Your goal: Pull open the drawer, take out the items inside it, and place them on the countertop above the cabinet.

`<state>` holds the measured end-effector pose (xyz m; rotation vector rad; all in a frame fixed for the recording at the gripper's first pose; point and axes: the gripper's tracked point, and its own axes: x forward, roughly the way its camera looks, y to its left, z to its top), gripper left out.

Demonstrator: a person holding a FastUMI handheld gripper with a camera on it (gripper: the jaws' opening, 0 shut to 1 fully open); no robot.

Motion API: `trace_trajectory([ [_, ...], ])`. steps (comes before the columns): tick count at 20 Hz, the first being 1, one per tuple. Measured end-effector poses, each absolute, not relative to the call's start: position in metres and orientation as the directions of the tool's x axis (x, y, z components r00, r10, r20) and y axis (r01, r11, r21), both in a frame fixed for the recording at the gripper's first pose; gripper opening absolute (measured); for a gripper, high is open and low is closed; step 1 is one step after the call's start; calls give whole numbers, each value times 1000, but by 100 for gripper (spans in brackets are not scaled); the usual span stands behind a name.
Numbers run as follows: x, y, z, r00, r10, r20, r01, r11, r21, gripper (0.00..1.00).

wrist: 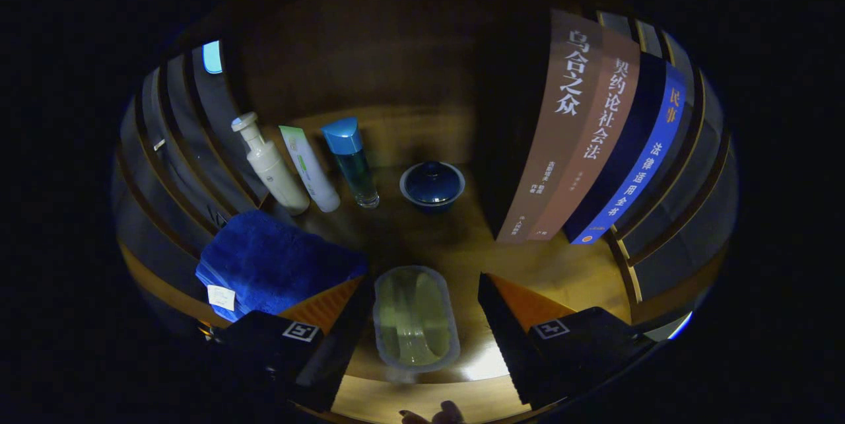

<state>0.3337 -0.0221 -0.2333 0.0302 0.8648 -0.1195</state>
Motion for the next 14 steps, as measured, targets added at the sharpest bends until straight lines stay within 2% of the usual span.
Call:
trace_trajectory([
  [7, 285, -7, -200, 734, -64, -676, 95, 995, 9, 100],
  [14, 167, 25, -136, 909, -27, -415, 42, 999, 27, 100],
])
